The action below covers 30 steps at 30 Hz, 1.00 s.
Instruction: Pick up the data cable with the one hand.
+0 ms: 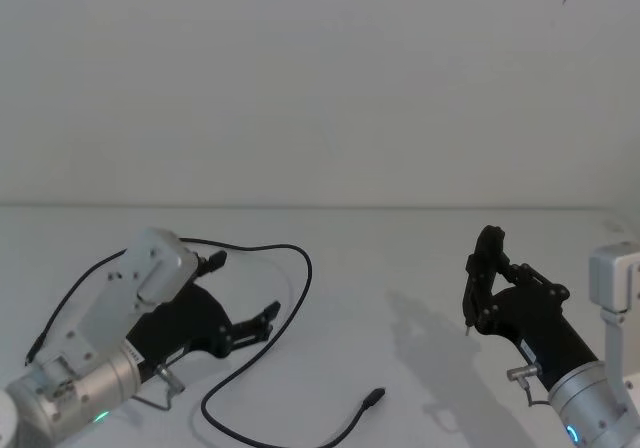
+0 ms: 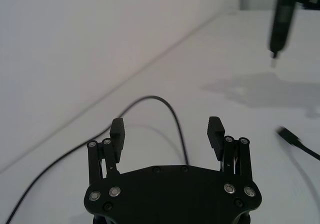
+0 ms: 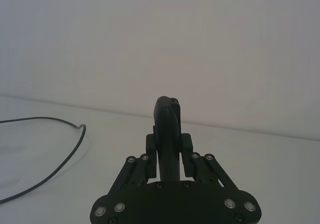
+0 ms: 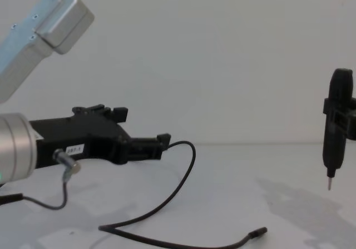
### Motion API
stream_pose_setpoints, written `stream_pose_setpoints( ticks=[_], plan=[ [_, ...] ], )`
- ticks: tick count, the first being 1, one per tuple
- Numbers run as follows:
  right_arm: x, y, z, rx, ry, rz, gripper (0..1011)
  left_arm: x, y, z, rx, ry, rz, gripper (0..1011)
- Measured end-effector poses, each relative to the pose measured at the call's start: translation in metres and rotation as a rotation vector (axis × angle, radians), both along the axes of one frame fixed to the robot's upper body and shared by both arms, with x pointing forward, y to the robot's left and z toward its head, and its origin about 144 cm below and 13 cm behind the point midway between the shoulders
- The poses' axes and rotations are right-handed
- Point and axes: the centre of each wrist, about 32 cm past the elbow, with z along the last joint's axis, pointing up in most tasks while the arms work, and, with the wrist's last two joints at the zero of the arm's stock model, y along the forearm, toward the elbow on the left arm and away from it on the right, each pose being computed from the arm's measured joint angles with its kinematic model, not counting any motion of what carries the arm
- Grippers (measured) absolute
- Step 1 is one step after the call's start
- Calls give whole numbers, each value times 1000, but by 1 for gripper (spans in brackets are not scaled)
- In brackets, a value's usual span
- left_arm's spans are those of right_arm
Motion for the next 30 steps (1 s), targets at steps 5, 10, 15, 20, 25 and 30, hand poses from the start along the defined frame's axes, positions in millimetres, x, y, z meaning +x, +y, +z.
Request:
stream_pose_setpoints(
  ticks=[5,10,15,20,25,30],
  plan=[
    [0,0,0,0,0,0,284,-6,11,6,35,31,-68,1001],
    [0,0,0,0,0,0,284,-12,21,12,72,63,-141,1001],
    [0,0,0,0,0,0,284,-18,31,20,117,97,-225,1001],
    [0,0,0,0,0,0,284,-22,39,29,159,127,-305,1001],
    [0,0,0,0,0,0,283,-24,41,35,180,152,-359,1001],
    [0,0,0,0,0,0,284,-25,42,41,204,172,-404,1001]
  ],
)
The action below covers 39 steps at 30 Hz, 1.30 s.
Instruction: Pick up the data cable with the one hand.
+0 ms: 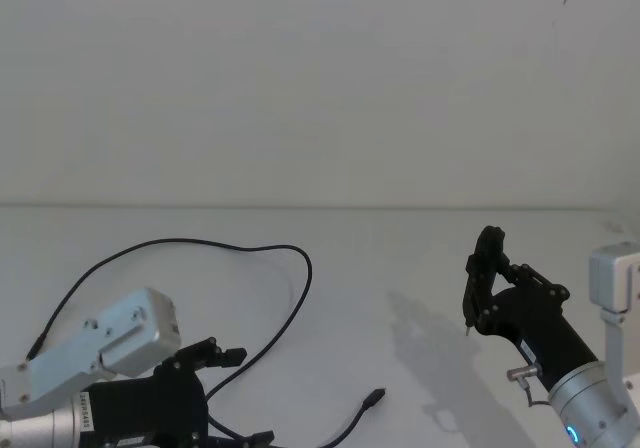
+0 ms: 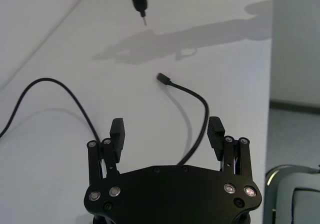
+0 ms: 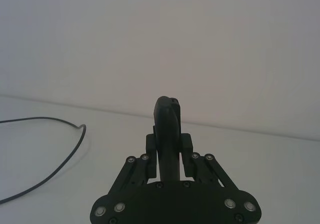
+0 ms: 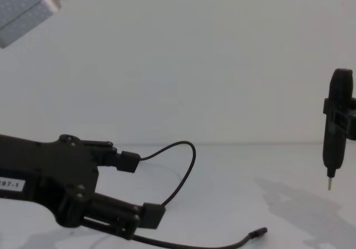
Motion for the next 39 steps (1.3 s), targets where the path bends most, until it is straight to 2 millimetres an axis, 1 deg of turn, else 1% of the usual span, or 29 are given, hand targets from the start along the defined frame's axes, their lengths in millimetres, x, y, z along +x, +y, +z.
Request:
stream_pose_setpoints(
  ticks=[13,27,34,37,38,39],
  plan=[
    [0,0,0,0,0,0,283,0,-6,3,58,13,-20,1001],
    [0,0,0,0,0,0,284,3,-25,-7,102,25,-16,1001],
    [0,0,0,0,0,0,284,4,-31,-9,107,29,-19,1000],
    [0,0,0,0,0,0,283,5,-33,-10,109,30,-19,962],
    [0,0,0,0,0,0,284,5,-33,-10,109,30,-20,918],
    [0,0,0,0,0,0,283,5,-34,-11,110,31,-20,906]
  ],
)
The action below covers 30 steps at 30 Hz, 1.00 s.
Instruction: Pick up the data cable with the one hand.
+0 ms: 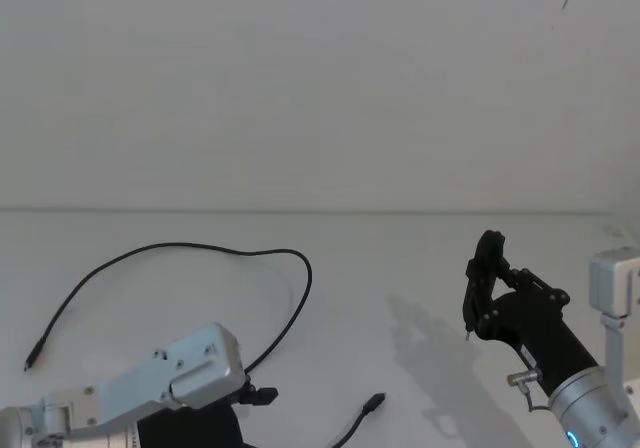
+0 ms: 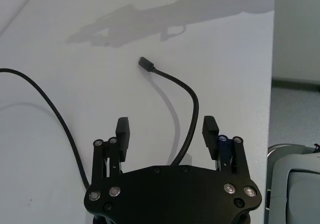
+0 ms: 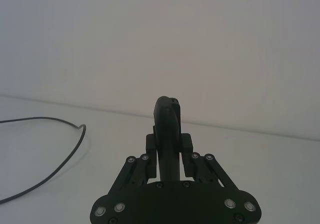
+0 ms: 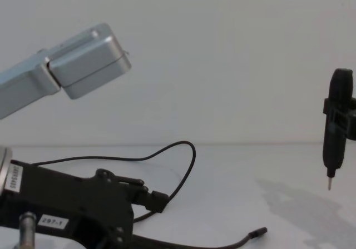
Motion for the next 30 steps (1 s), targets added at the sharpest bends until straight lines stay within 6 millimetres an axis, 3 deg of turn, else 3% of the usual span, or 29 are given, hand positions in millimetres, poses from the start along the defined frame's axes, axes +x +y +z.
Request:
stream_pose_setpoints(
  ticks=[10,11,16,20,28,30],
  plan=[
    [0,0,0,0,0,0,284,1,-3,-1,3,2,-1,657],
    [0,0,0,0,0,0,283,1,-3,-1,4,2,-1,577],
    [0,0,0,0,0,0,283,1,-4,-2,4,2,-2,453],
    [0,0,0,0,0,0,283,1,-4,-2,5,2,-2,282],
    [0,0,0,0,0,0,283,1,-5,-2,5,3,-2,55],
    [0,0,0,0,0,0,284,1,-5,-2,6,3,-2,40]
  ],
)
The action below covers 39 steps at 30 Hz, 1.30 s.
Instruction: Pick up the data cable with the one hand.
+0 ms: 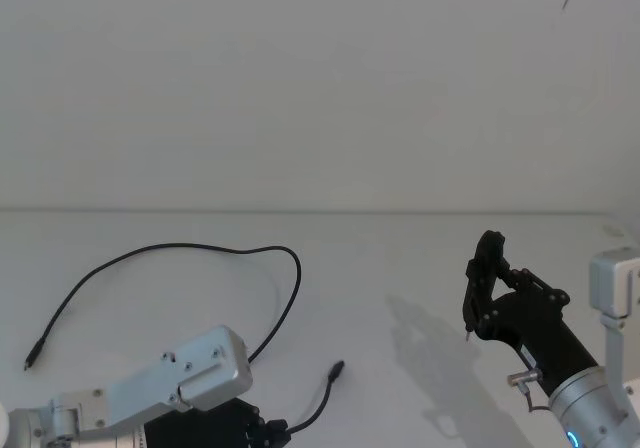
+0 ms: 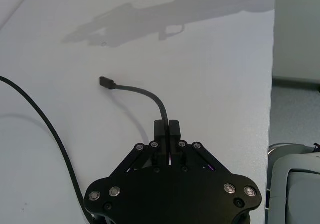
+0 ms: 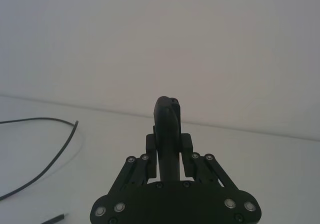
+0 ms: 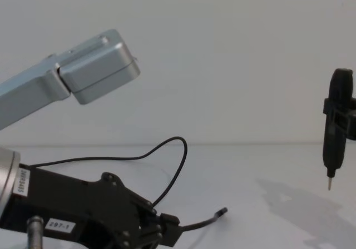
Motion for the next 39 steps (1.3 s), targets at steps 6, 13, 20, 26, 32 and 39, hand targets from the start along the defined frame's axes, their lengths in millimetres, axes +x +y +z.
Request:
stream_pose_setpoints(
  ticks=[6,13,20,26,32,39],
  plan=[
    [0,0,0,0,0,0,283,0,0,0,1,0,0,40],
    [0,0,0,0,0,0,283,0,-1,0,0,-1,-1,40],
    [1,-5,3,11,-1,15,283,-1,-5,1,-16,-42,-20,40],
    [3,-16,12,44,5,62,283,-1,-9,4,-29,-93,-45,40],
    [5,-30,24,95,26,120,283,-1,-14,10,-46,-172,-80,40],
    [7,-45,38,153,55,185,283,0,-17,19,-63,-261,-116,40]
  ],
)
